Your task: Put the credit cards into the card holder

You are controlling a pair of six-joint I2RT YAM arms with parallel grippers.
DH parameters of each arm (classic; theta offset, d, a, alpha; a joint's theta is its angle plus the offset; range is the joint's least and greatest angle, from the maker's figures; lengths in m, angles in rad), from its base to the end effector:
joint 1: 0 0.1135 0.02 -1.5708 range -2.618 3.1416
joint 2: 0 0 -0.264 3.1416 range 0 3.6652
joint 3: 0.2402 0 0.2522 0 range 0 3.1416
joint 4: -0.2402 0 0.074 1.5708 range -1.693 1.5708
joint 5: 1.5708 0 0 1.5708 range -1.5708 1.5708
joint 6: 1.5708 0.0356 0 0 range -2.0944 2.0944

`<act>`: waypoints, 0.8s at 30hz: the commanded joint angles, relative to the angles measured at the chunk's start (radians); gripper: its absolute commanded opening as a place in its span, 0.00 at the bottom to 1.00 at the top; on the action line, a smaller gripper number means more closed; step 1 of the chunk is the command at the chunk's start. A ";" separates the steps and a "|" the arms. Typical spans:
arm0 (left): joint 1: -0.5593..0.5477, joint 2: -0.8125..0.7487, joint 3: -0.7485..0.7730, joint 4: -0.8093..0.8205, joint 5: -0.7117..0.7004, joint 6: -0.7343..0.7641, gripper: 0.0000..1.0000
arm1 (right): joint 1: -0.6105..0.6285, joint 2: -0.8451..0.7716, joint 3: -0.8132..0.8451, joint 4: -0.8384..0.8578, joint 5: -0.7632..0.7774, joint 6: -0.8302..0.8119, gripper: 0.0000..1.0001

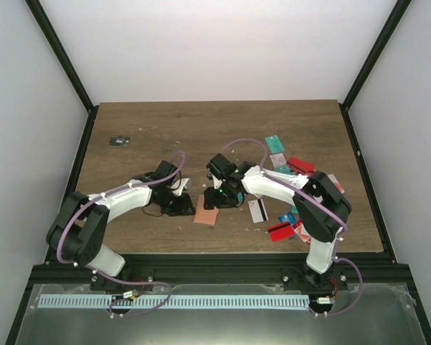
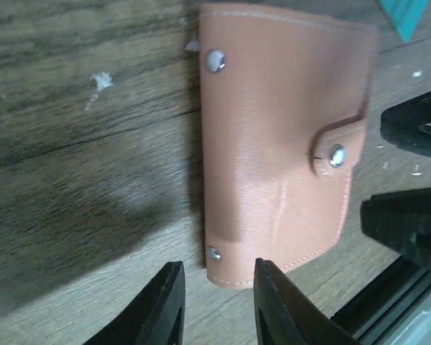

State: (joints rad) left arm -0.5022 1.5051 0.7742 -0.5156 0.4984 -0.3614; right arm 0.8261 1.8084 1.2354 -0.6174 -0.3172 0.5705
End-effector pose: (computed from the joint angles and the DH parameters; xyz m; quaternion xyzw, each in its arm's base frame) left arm 0.2185 -0.1394 0.1583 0.1070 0.9512 -0.2865 0.0402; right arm 0.2362 0.2726 0.1876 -0.1532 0.9579 0.2388 0.0433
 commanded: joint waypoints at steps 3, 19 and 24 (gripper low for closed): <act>0.004 0.082 0.020 0.003 0.007 0.048 0.26 | 0.001 0.049 -0.036 -0.007 0.086 0.031 0.49; 0.008 0.084 0.049 -0.058 -0.014 0.075 0.30 | 0.002 0.173 0.059 0.011 0.001 0.003 0.38; 0.063 -0.036 0.098 -0.159 -0.080 0.066 0.39 | 0.020 0.229 0.114 0.001 -0.036 0.002 0.38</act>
State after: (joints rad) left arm -0.4831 1.5703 0.8181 -0.5915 0.4839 -0.3019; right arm 0.8227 1.9640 1.3041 -0.6315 -0.3370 0.5804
